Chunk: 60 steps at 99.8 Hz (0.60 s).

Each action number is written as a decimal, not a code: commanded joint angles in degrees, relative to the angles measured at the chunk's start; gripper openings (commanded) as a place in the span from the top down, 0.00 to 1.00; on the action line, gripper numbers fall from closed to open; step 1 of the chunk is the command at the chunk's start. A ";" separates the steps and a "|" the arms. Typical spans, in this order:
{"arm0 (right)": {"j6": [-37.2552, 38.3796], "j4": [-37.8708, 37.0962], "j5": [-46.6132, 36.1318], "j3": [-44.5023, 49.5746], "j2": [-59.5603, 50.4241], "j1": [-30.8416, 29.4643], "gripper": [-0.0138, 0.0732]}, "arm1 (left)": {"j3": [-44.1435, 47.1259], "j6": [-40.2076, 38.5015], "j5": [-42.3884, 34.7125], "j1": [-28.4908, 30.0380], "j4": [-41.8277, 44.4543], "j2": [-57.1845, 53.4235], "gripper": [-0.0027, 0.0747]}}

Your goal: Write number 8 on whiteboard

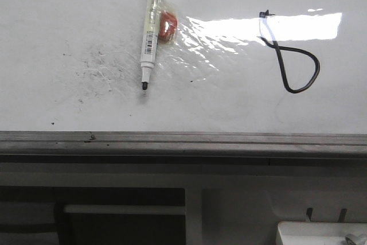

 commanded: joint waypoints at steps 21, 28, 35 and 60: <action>5.01 -0.40 0.13 5.78 -5.65 -7.13 0.91 | 2.23 -0.67 -1.54 0.32 -0.98 -1.51 0.99; 5.01 -0.49 4.17 5.78 -6.00 -7.13 0.91 | 2.23 -0.67 -1.54 0.32 -0.98 -1.51 0.99; 5.01 -0.60 7.09 5.78 -6.00 -7.13 0.91 | 2.23 -0.67 -1.54 0.32 -0.98 -1.51 0.99; 5.01 -0.60 6.53 5.78 -6.00 -7.13 0.91 | 2.23 -0.67 -1.54 0.32 -0.98 -1.51 0.99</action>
